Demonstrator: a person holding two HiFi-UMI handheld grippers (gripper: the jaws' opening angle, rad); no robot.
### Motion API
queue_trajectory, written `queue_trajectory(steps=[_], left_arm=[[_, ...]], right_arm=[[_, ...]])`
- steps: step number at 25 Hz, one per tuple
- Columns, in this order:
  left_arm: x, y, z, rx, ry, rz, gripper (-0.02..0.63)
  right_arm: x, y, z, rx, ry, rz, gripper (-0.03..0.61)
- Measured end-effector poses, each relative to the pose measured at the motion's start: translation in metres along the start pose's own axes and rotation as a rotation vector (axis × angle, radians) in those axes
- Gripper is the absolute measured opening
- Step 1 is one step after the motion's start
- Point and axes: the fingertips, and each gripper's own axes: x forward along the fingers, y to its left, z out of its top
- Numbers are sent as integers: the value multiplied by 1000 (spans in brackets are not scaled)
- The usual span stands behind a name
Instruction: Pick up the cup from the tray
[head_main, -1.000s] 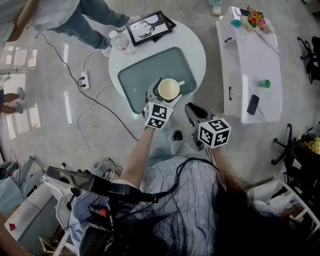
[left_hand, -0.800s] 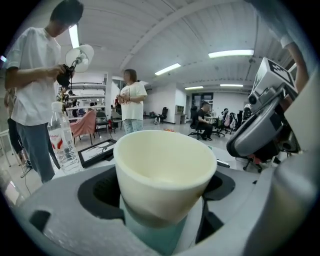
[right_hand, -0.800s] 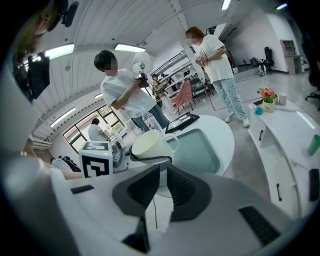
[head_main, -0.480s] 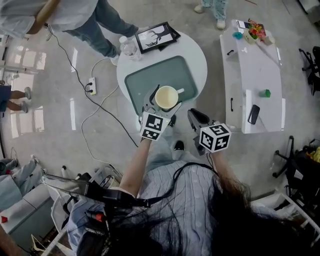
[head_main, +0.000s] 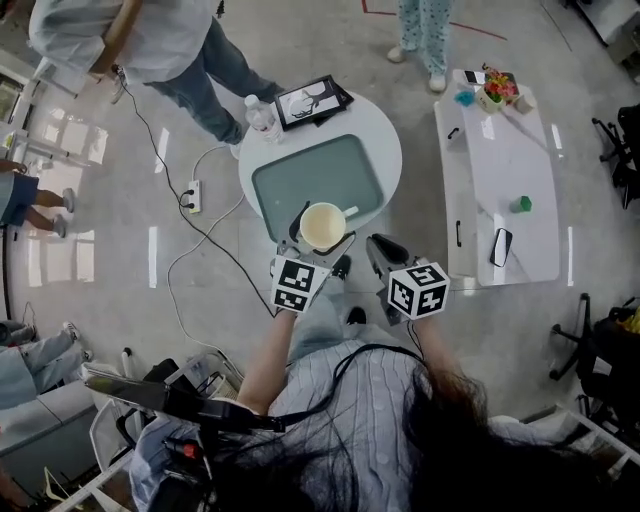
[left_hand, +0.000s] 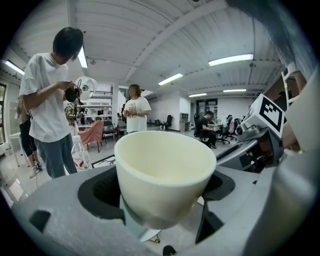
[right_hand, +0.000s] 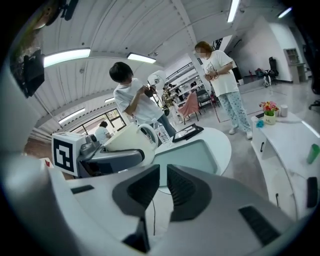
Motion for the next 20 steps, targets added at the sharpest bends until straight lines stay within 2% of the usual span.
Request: queue_trajectory(steps=[10, 15, 20], left_arm=[[-47, -47, 6, -22, -42, 48, 463], [-71, -66, 5, -5, -47, 59, 463], [-91, -74, 8, -23, -64, 73, 463]], right_arm=[[-51, 25, -19, -37, -60, 28, 60], [-66, 36, -33, -23, -85, 36, 60], [-78, 42, -44, 5, -86, 35, 60]])
